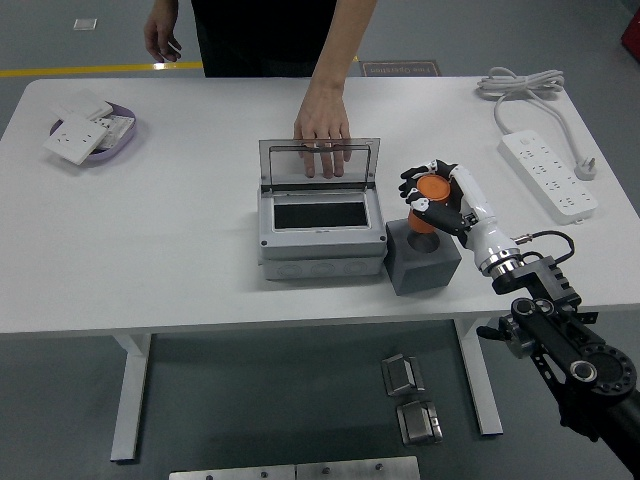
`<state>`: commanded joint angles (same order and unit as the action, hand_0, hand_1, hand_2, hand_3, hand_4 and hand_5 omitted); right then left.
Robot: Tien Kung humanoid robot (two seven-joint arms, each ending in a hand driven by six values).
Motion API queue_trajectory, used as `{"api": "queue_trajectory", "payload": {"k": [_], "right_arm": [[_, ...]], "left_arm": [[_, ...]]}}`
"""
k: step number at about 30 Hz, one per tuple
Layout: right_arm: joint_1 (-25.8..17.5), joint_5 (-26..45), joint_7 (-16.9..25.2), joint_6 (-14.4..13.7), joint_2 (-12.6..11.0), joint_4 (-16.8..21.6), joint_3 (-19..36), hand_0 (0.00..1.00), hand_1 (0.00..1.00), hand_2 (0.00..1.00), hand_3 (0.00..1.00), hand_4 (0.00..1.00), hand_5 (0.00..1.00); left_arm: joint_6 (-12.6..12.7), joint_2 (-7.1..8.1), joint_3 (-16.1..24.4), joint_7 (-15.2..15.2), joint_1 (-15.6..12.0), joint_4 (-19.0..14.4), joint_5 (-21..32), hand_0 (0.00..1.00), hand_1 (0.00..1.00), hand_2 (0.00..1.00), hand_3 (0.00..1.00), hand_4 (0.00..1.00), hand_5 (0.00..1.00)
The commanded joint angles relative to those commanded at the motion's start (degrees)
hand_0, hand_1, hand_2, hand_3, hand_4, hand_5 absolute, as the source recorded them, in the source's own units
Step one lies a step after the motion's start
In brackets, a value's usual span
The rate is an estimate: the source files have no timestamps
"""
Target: Pick up the cylinder from the cube,place it in the box,flap close box
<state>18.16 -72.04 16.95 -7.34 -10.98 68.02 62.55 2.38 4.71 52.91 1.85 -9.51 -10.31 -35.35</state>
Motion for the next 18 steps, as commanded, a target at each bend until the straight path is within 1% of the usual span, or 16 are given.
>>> {"api": "queue_trajectory", "payload": {"k": [4,5,8,9,10,11,13,16,17,18], "right_arm": [[3.8,-5.2,-2.4,-3.1,0.3,2.0,-4.8,0.418,0.429,0.399,0.275,0.073,0.002],[4.7,-6.2,-2.9,-3.8,0.5,1.9,-5.8,0.306,0.373,0.388,0.261,0.023,0.002],[8.1,-10.7,-5.1,-5.9,1.5,1.1,-9.6,0.306,0.373,0.388,0.261,0.023,0.002],[9.5,-12.6,-6.2,-6.5,2.2,0.1,-11.1,0.306,0.373,0.388,0.261,0.023,0.002],[10.7,-14.4,-7.1,-6.9,2.8,-0.6,-12.5,0.306,0.373,0.388,0.261,0.023,0.002],[11.7,-15.9,-7.6,-7.1,3.1,-1.0,-13.5,0.165,0.269,0.378,0.249,0.002,0.002],[13.2,-18.8,-8.6,-7.3,3.9,-2.0,-15.4,0.165,0.269,0.378,0.249,0.002,0.002],[16.3,-25.5,-12.1,-7.0,6.8,-5.4,-17.5,0.165,0.269,0.378,0.249,0.002,0.002],[16.9,-27.9,-13.0,-6.9,7.8,-6.4,-17.5,0.12,0.253,0.376,0.249,0.002,0.002],[17.2,-29.6,-13.6,-6.8,8.6,-7.1,-17.5,0.12,0.253,0.376,0.249,0.002,0.002]], "left_arm": [[0.2,0.06,0.3,0.3,0.0,0.0,-0.1,0.588,0.628,0.613,0.62,0.664,0.185],[0.2,0.11,0.3,0.4,0.0,0.0,-0.2,0.587,0.629,0.613,0.619,0.664,0.187],[0.3,0.27,0.6,0.5,0.1,0.0,-0.4,0.587,0.629,0.613,0.619,0.664,0.187],[0.3,0.34,0.7,0.6,0.1,0.0,-0.4,0.587,0.629,0.613,0.619,0.664,0.187],[0.3,0.37,0.7,0.6,0.1,0.0,-0.4,0.587,0.629,0.613,0.619,0.664,0.187],[0.3,0.39,0.8,0.6,0.2,0.0,-0.4,0.587,0.629,0.614,0.62,0.664,0.191],[0.3,0.44,0.8,0.7,0.2,0.0,-0.4,0.587,0.629,0.614,0.62,0.664,0.191],[0.5,0.65,1.1,1.0,0.3,0.0,-0.6,0.587,0.629,0.614,0.62,0.664,0.191],[0.5,0.71,1.3,1.1,0.4,0.0,-0.8,0.588,0.629,0.614,0.619,0.665,0.193],[0.5,0.76,1.4,1.2,0.5,0.0,-0.8,0.588,0.629,0.614,0.619,0.665,0.193]]}}
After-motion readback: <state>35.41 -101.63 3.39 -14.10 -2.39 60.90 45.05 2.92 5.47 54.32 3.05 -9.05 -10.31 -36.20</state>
